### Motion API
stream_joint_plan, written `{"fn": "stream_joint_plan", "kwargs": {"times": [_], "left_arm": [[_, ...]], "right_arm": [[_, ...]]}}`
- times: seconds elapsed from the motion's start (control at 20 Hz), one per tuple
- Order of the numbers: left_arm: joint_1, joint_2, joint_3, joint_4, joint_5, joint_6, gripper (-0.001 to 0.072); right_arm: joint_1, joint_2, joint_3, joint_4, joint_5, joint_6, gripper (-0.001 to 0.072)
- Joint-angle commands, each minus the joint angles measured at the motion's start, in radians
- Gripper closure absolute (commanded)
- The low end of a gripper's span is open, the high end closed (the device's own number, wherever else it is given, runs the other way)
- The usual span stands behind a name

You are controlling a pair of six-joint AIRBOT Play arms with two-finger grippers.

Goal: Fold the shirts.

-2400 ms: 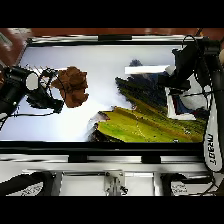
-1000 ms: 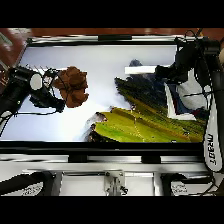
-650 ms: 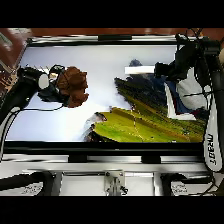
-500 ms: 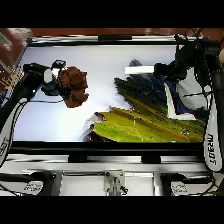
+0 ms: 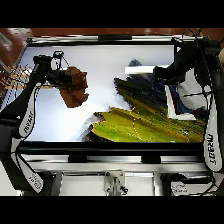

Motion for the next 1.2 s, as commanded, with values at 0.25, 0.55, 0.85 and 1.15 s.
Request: {"fn": "stream_joint_plan", "kwargs": {"times": [0.25, 0.55, 0.85, 1.15], "left_arm": [[0.006, -0.074, 0.044, -0.161, -0.048, 0.026, 0.0674], [-0.024, 0.198, 0.1, -0.271, 0.024, 0.069, 0.0675], [-0.171, 0.629, 0.066, -0.286, 0.058, 0.119, 0.0674], [-0.444, 0.694, -0.105, -0.503, 0.022, 0.105, 0.0674]], "right_arm": [[0.0, 0.0, 0.0, 0.002, 0.005, -0.002, 0.0083], [0.0, 0.055, 0.001, -0.01, 0.061, -0.034, 0.0084], [0.0, 0.379, 0.001, -0.064, 0.122, -0.04, 0.0084], [0.0, 0.641, 0.001, -0.063, -0.027, -0.035, 0.0084]]}}
